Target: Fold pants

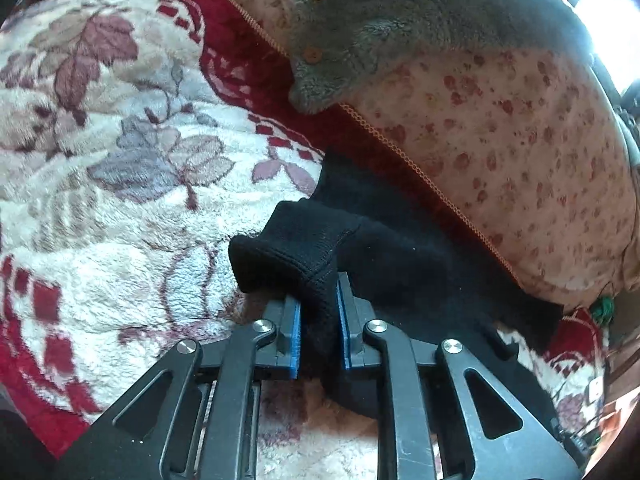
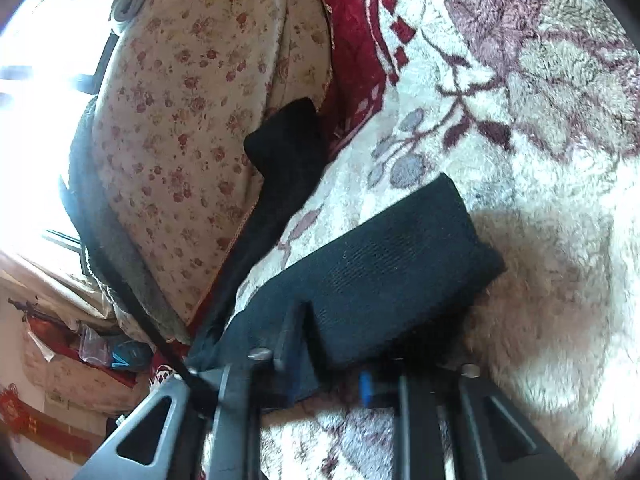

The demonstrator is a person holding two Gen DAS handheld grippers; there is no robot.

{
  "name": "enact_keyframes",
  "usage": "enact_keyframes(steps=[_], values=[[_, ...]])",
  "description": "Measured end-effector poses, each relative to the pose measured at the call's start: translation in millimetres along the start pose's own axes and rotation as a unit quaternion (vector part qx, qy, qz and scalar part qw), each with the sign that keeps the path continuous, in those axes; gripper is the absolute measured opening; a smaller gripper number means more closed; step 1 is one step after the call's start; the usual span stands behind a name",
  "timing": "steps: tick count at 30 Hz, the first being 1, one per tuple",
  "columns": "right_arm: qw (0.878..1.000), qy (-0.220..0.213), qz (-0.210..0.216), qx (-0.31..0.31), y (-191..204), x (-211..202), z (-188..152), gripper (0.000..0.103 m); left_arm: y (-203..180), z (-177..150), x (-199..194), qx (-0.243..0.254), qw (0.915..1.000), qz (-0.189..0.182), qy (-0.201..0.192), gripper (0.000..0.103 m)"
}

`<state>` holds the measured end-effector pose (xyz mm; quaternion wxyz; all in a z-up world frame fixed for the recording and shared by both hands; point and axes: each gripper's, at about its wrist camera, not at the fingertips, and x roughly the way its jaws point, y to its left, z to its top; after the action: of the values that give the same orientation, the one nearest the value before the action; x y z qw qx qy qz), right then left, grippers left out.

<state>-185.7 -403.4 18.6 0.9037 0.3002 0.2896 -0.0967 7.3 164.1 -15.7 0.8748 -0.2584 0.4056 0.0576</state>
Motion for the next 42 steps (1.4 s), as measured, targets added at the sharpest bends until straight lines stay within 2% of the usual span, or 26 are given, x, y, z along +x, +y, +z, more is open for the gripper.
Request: enact_keyframes(steps=[6, 11, 13, 17, 21, 25, 27, 29, 30, 31, 34, 37, 40, 42], values=[[0.999, -0.001, 0.003, -0.044, 13, -13, -2, 0.011, -1, -3, -23, 0.019, 0.9998, -0.005, -0.009, 0.012], [0.996, 0.016, 0.014, -0.082, 26, -30, -6, 0.01, 22, -7, -44, 0.008, 1.0, -0.002, -0.003, 0.012], [0.995, 0.038, 0.015, -0.091, 30, -29, -11, 0.01, 32, -9, -49, -0.001, 1.0, 0.003, 0.0, 0.011], [0.987, 0.109, -0.028, -0.118, 33, -19, -32, 0.01, 51, -16, -50, -0.013, 0.9996, 0.023, 0.01, 0.012], [0.979, 0.16, -0.037, -0.118, 27, -21, -50, 0.01, 50, -18, -49, -0.007, 0.9995, 0.03, 0.008, 0.012], [0.967, 0.198, -0.053, -0.151, 28, -31, -65, 0.011, 46, -15, -47, -0.001, 0.9993, 0.037, 0.004, 0.011], [0.975, 0.178, -0.059, -0.12, 19, -42, -57, 0.012, 47, -15, -45, -0.003, 0.9993, 0.036, 0.008, 0.011], [0.987, 0.14, -0.042, -0.063, 0, -56, -42, 0.022, 48, -15, -43, -0.004, 0.9992, 0.038, 0.01, 0.012], [0.991, 0.123, -0.028, -0.034, -11, -62, -35, 0.031, 49, -16, -43, -0.006, 0.9992, 0.038, 0.013, 0.012], [0.994, 0.108, -0.017, -0.009, -21, -66, -28, 0.035, 50, -17, -42, -0.008, 0.9991, 0.038, 0.015, 0.012], [0.996, 0.092, -0.015, 0.016, -38, -70, -10, 0.036, 48, -18, -42, -0.004, 0.9989, 0.043, 0.016, 0.012], [0.994, 0.102, 0.008, 0.031, -51, -66, 10, 0.036, 42, -19, -43, 0.014, 0.9984, 0.054, 0.012, 0.012], [0.983, 0.161, 0.061, 0.065, -59, -49, 16, 0.036, 31, -21, -46, 0.044, 0.9964, 0.072, 0.001, 0.013], [0.976, 0.189, 0.075, 0.082, -60, -40, 16, 0.036, 26, -22, -50, 0.062, 0.9947, 0.082, -0.006, 0.015]])
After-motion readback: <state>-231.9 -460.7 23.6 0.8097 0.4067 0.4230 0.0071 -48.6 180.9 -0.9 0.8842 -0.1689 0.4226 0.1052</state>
